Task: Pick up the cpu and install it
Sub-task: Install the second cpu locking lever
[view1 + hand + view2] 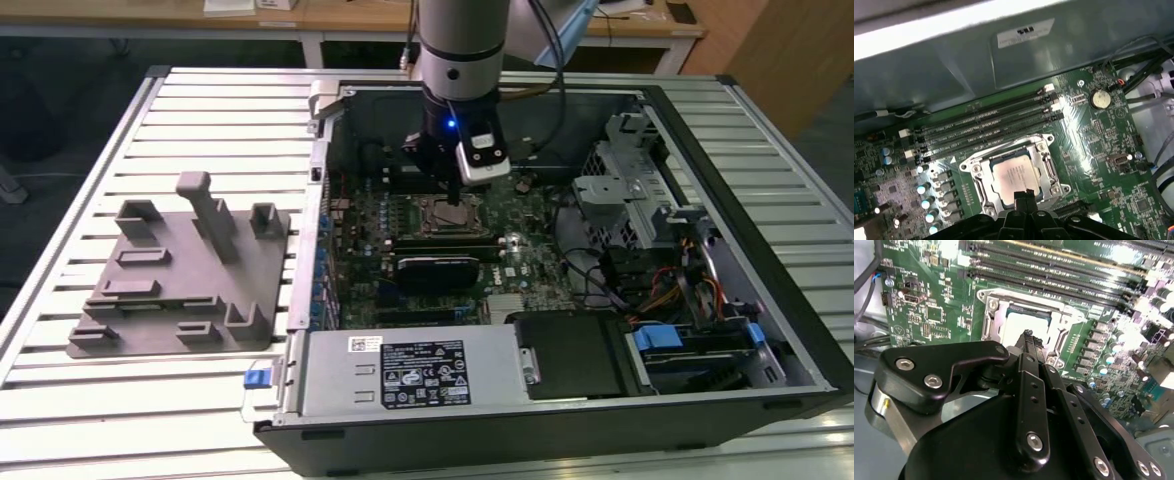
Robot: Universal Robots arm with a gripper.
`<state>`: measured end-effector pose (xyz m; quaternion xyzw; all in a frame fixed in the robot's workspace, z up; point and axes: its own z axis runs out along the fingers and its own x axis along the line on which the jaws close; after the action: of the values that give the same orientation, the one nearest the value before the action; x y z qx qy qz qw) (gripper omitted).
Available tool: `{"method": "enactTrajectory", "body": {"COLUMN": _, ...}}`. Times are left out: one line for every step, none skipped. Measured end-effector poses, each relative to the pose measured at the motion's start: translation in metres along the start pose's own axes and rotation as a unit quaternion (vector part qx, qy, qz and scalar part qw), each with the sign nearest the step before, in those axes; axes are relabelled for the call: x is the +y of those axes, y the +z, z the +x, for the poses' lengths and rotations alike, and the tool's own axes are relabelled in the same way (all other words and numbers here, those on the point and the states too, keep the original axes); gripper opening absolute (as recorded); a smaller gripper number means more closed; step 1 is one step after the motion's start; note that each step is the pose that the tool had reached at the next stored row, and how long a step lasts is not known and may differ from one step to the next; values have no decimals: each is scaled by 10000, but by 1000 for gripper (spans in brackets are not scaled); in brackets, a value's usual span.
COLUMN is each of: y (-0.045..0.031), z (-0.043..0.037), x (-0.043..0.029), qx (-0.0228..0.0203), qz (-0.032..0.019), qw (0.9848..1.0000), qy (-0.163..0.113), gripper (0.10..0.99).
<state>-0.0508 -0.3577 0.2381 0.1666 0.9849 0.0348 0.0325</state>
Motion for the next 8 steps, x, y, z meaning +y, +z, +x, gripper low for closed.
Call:
{"method": "enactTrajectory", "body": {"y": -1, "z": -4, "x": -12, "qx": 0, "qz": 0, "qw": 10000, "qy": 0, "gripper": 106}}
{"method": "enactTrajectory", "body": {"y": -2, "z": -8, "x": -25, "qx": 0, "qz": 0, "qw": 10000, "qy": 0, "gripper": 106}}
{"method": "enactTrajectory", "body": {"y": -2, "z": -13, "x": -37, "qx": 0, "qz": 0, "qw": 10000, "qy": 0, "gripper": 106}}
{"method": "enactTrajectory", "body": {"y": -3, "z": -17, "x": -48, "qx": 0, "qz": 0, "qw": 10000, "qy": 0, "gripper": 106}}
{"method": "enactTrajectory", "body": {"y": -4, "z": -21, "x": -59, "qx": 0, "qz": 0, "qw": 10000, "qy": 0, "gripper": 106}}
{"method": "enactTrajectory", "body": {"y": -4, "z": -25, "x": -70, "qx": 0, "qz": 0, "qw": 10000, "qy": 0, "gripper": 106}}
{"method": "enactTrajectory", "body": {"y": -5, "z": -28, "x": -81, "qx": 0, "qz": 0, "qw": 10000, "qy": 0, "gripper": 106}}
{"method": "enactTrajectory", "body": {"y": -6, "z": -32, "x": -91, "qx": 0, "qz": 0, "qw": 10000, "qy": 0, "gripper": 106}}
